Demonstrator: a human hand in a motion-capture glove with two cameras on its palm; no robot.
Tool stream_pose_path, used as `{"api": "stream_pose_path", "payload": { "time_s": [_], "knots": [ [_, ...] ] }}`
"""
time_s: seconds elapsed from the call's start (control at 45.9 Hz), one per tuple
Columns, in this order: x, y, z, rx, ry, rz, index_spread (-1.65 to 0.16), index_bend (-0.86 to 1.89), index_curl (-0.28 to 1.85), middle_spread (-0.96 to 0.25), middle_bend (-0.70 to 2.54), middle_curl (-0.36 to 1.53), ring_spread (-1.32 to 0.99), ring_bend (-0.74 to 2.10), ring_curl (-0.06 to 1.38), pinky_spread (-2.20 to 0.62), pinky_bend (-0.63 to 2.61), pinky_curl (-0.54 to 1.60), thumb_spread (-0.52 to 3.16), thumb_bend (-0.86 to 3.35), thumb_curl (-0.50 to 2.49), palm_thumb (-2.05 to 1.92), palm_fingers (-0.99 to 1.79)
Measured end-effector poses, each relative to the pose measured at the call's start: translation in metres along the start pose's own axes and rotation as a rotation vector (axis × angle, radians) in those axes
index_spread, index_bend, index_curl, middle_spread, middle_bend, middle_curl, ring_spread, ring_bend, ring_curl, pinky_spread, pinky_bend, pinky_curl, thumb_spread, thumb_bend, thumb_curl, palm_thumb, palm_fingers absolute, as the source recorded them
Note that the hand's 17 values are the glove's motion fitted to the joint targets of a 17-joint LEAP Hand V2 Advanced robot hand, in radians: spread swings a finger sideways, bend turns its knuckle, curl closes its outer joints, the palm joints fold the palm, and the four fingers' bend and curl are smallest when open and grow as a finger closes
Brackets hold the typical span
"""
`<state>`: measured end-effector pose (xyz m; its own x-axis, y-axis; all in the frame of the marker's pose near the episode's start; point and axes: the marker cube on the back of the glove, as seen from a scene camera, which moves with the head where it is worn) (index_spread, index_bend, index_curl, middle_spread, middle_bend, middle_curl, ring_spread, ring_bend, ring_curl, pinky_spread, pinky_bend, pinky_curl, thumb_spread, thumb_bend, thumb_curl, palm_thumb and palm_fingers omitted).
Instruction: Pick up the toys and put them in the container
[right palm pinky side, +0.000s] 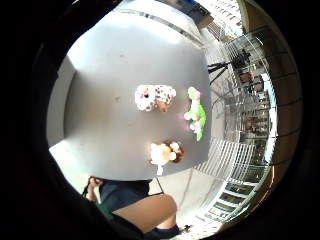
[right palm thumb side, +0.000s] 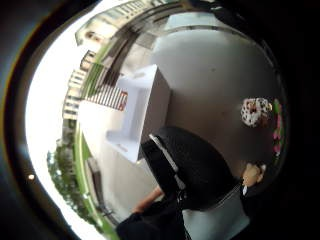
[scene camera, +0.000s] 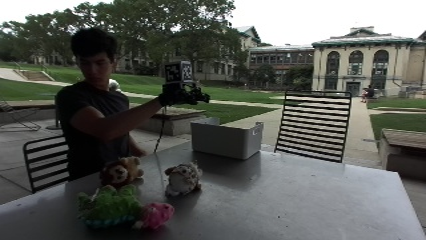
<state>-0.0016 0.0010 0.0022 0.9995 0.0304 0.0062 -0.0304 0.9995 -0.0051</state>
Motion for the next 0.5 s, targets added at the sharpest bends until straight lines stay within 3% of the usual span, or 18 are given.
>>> {"api": "stream_pose_path", "payload": {
  "time_s": [0.196, 0.501],
  "knots": [
    [0.036, -0.014, 0.017, -0.021, -0.015, 0.053, -0.2, 0.16, 0.1, -0.04, 0.3, 0.12, -0.05, 0.18, 0.05, 0.01, 0.44, 0.16, 0.86, -0.04, 0.04, -0.06, 0.06],
    [0.084, -0.035, 0.067, -0.067, -0.021, 0.128, -0.28, 0.19, 0.21, -0.05, 0.26, 0.2, -0.03, 0.17, 0.07, 0.03, 0.53, 0.23, 1.04, -0.06, 0.1, -0.08, -0.04]
  ]
}}
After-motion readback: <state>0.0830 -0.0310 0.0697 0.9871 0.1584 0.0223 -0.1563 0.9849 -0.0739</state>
